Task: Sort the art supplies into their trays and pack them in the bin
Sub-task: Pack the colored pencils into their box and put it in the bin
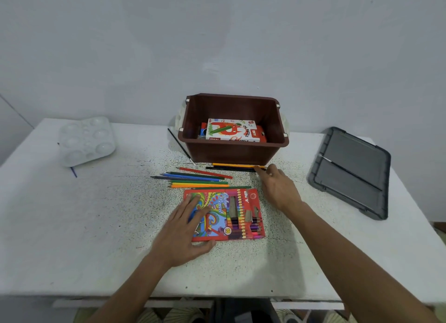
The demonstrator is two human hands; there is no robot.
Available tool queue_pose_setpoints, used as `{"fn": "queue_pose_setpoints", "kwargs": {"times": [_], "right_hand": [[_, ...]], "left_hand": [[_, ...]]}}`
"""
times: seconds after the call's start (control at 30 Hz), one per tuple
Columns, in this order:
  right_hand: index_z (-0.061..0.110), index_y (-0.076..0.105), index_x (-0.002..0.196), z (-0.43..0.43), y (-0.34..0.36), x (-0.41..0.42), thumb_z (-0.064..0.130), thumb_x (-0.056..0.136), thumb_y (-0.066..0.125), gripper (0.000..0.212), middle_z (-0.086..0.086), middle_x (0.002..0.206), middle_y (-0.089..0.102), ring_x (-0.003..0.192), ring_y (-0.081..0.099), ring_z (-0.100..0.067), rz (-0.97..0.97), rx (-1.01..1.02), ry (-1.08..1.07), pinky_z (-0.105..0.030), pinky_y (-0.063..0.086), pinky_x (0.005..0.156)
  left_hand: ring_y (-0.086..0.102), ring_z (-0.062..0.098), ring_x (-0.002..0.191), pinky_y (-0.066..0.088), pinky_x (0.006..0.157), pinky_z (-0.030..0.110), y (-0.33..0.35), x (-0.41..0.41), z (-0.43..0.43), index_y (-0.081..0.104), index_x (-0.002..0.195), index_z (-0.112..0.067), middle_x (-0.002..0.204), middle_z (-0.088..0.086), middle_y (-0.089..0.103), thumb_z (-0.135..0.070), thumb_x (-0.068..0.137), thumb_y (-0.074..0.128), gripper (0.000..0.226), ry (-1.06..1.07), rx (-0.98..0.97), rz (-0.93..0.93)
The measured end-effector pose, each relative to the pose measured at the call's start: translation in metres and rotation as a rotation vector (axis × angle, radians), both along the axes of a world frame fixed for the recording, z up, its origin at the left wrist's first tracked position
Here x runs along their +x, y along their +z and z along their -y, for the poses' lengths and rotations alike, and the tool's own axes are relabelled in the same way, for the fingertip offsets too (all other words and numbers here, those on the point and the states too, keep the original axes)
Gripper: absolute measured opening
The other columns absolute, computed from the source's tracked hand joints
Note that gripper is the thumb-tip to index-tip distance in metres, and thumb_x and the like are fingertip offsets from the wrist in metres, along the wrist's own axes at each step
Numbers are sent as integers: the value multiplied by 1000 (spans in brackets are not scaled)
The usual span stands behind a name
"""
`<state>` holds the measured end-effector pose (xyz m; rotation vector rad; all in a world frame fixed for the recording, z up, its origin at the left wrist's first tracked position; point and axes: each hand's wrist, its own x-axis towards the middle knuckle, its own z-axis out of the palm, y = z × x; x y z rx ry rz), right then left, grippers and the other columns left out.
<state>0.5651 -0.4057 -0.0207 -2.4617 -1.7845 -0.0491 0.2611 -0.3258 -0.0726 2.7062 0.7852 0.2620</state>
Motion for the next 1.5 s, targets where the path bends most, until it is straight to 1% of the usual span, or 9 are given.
{"fn": "queue_pose_setpoints", "kwargs": {"times": [0.2, 0.43, 0.6, 0.83, 0.97, 1.17, 1.3, 1.43, 1.5], "right_hand": [[9, 52, 131, -4, 2, -3, 12, 98, 50, 34, -20, 114, 53, 90, 60, -38, 23, -43, -5, -43, 52, 66], [4, 52, 124, -8, 4, 2, 7, 94, 52, 30, -17, 112, 60, 92, 60, -34, 49, -87, 3, -38, 48, 69], [3, 52, 126, 1, 3, 5, 2, 91, 53, 35, -15, 107, 61, 91, 58, -32, 35, -73, -14, -34, 39, 67], [4, 63, 105, 45, 5, 28, -6, 77, 70, 31, -9, 78, 54, 60, 48, -25, 101, -45, 24, -28, 30, 50], [8, 61, 108, 71, 8, 44, -1, 82, 70, 28, -11, 86, 56, 60, 40, -20, 96, 3, 50, -28, 35, 45], [8, 65, 105, 102, 14, 59, -6, 76, 74, 34, -12, 90, 58, 65, 53, -26, 154, -5, 92, -26, 34, 49], [6, 68, 104, 112, 13, 64, -9, 70, 77, 38, -16, 93, 61, 67, 58, -30, 189, -1, 72, -28, 41, 50], [8, 67, 104, 110, 4, 54, -3, 77, 75, 31, -12, 90, 58, 69, 57, -29, 170, 3, 99, -36, 50, 54], [11, 67, 104, 106, 0, 42, 2, 81, 74, 26, -9, 87, 56, 65, 52, -24, 162, 8, 134, -31, 42, 54]], "left_hand": [[-7, 13, 152, 10, 120, 38, 1, 1, 1, 29, 152, -34, 165, -4, 6, -85, 82, 39, 87, 9, 1, 4], [-6, 12, 152, 12, 120, 39, 1, 0, 0, 29, 152, -35, 165, -5, 7, -85, 82, 39, 87, 13, -11, 5], [-12, 11, 151, 6, 121, 36, 1, 0, -1, 25, 153, -36, 165, -7, 0, -86, 82, 37, 88, 11, -1, -17], [-8, 13, 152, 11, 121, 37, 2, 0, 0, 30, 152, -34, 165, -4, 6, -84, 83, 40, 85, -4, 12, 19], [-3, 15, 152, 15, 120, 39, 0, 0, 0, 33, 151, -33, 165, -2, 11, -83, 83, 41, 85, -8, 14, 37], [-7, 14, 152, 9, 121, 36, 0, 1, 0, 32, 151, -33, 165, -3, 9, -84, 83, 37, 85, -8, 22, 17], [-10, 12, 151, 3, 120, 34, 0, 0, 0, 28, 152, -34, 165, -4, 6, -85, 83, 35, 86, -4, 22, 4], [-2, 15, 152, 11, 119, 39, 0, 1, 0, 32, 150, -31, 164, 0, 14, -83, 84, 37, 84, -13, 30, 30], [0, 16, 152, 12, 119, 40, -1, 0, 0, 33, 149, -31, 164, 1, 16, -82, 84, 38, 83, -16, 27, 34]]}}
